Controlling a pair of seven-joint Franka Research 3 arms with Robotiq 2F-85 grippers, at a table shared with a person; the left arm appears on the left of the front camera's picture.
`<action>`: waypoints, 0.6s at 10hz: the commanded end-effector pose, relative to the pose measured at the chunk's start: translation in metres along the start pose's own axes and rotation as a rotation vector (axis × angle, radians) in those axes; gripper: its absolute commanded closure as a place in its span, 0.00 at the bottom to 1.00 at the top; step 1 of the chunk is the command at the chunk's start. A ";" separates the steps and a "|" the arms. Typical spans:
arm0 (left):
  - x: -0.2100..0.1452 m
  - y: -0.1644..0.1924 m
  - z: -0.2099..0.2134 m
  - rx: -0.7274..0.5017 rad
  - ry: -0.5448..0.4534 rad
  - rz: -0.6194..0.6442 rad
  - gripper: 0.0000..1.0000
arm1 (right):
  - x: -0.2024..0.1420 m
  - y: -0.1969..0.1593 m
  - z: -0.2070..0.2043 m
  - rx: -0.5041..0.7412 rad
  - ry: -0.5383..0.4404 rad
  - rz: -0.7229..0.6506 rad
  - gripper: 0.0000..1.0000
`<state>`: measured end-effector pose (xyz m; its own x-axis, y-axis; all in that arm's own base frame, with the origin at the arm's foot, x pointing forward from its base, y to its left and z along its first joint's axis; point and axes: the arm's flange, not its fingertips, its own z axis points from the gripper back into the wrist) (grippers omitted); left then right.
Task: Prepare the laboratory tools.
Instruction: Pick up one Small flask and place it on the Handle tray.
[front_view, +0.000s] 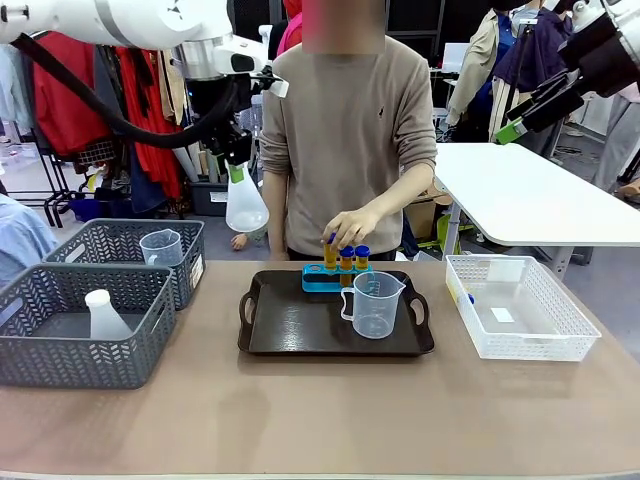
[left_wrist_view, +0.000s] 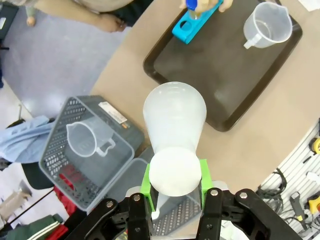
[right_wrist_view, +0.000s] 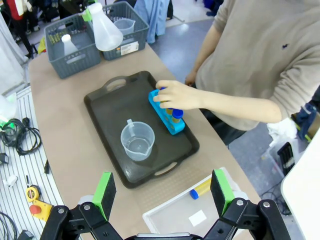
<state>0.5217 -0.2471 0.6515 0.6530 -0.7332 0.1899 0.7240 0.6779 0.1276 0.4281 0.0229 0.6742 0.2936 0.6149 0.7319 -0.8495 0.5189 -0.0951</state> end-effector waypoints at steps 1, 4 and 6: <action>-0.026 0.007 0.004 -0.014 -0.002 0.012 1.00 | 0.001 0.000 0.001 0.006 -0.011 0.012 0.00; -0.035 0.015 0.009 -0.015 -0.002 0.034 1.00 | 0.001 0.000 0.001 0.006 -0.011 0.012 0.00; -0.027 0.017 0.013 0.007 0.013 0.048 1.00 | 0.001 0.000 0.001 0.006 -0.011 0.012 0.00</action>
<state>0.5137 -0.2157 0.6606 0.6903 -0.7001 0.1828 0.6901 0.7129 0.1246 0.4281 0.0229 0.6742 0.2937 0.6149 0.7319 -0.8495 0.5189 -0.0951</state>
